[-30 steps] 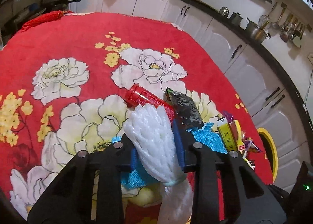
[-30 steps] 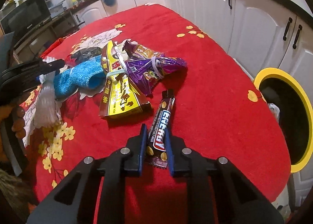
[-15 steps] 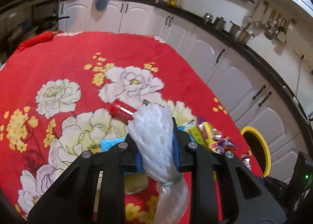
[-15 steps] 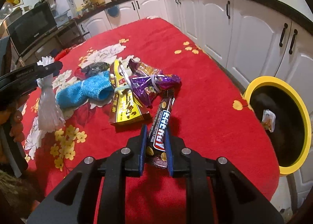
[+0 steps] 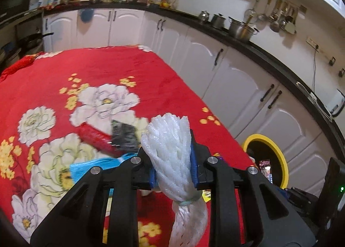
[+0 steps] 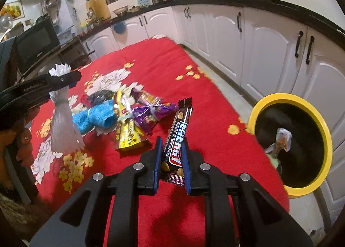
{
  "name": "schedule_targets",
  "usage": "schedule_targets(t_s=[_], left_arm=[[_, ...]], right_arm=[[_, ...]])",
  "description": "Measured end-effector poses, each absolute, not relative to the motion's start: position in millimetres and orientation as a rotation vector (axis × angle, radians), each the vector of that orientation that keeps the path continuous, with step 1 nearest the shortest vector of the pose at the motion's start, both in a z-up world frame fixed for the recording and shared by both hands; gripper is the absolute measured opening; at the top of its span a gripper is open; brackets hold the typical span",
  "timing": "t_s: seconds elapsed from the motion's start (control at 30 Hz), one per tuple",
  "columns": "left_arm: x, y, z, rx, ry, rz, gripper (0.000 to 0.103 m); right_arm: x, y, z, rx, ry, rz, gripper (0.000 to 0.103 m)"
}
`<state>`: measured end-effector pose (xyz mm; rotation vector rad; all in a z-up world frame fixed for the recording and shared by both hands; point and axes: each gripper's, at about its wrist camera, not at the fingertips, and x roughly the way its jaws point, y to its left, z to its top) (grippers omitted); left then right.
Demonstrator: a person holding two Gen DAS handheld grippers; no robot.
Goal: Collect trash
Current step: 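Carry the white mesh bundle and chocolate bar toward the yellow bin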
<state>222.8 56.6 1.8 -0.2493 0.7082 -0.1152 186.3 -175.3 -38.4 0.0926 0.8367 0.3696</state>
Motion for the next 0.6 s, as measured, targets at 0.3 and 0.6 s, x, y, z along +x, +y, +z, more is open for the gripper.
schedule_targets(t_s=[0.3,0.6], left_arm=[[243,5,7,-0.199,0.703,-0.196,0.017],[259,-60,6,-0.127,0.714,-0.295,0.017]], right_arm=[[194,-219,-28,0.14,0.799,0.291,0.017],[201,-265,-31,0.19,0.786,0.216,0.017]])
